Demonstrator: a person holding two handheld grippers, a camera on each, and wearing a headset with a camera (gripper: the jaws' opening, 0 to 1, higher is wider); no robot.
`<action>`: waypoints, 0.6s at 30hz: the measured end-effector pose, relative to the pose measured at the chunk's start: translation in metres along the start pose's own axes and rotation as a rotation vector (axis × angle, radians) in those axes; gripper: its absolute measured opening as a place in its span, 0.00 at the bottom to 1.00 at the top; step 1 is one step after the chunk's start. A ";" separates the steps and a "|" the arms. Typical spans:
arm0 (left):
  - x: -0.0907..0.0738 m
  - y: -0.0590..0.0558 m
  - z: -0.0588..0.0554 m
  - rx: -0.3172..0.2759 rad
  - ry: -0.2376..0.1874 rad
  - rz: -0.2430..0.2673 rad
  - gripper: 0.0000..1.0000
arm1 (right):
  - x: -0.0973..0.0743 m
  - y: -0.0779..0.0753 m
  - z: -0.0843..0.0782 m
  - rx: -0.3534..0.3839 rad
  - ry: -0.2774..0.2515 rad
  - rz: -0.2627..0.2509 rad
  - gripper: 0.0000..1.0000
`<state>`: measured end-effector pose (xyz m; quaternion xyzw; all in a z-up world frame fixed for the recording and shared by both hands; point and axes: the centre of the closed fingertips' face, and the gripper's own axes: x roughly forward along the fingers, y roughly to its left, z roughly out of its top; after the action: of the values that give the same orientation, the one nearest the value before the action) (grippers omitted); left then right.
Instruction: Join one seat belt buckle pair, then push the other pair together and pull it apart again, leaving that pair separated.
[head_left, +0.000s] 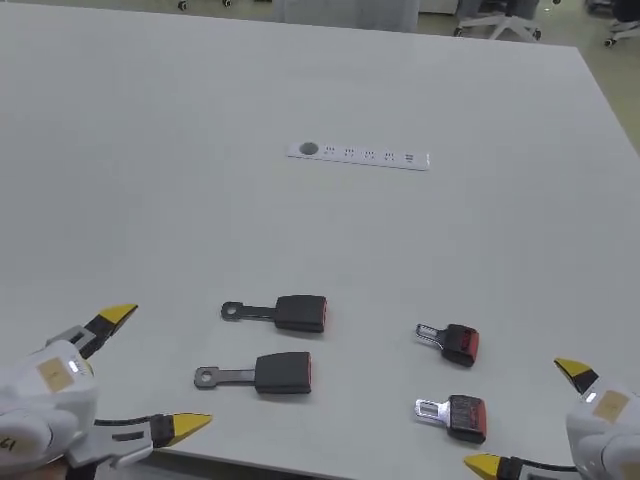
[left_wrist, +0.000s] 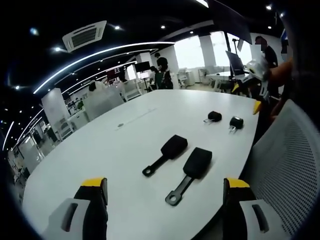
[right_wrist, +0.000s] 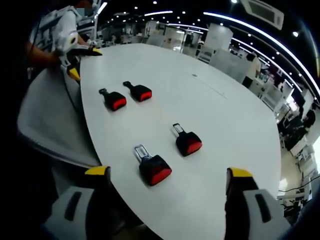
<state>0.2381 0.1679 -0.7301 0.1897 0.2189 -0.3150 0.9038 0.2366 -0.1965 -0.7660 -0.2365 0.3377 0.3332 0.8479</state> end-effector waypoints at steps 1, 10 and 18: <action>0.000 0.000 0.000 0.001 0.000 -0.001 0.98 | 0.000 0.001 -0.001 0.006 0.006 0.007 0.94; 0.001 -0.001 -0.003 0.008 0.010 -0.003 0.98 | -0.001 0.006 -0.004 0.017 0.015 0.020 0.90; 0.001 -0.002 -0.004 0.019 0.018 -0.008 0.98 | -0.004 0.001 -0.004 0.030 0.011 -0.007 0.94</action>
<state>0.2366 0.1674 -0.7346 0.1999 0.2248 -0.3191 0.8987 0.2324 -0.2000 -0.7657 -0.2267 0.3466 0.3238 0.8507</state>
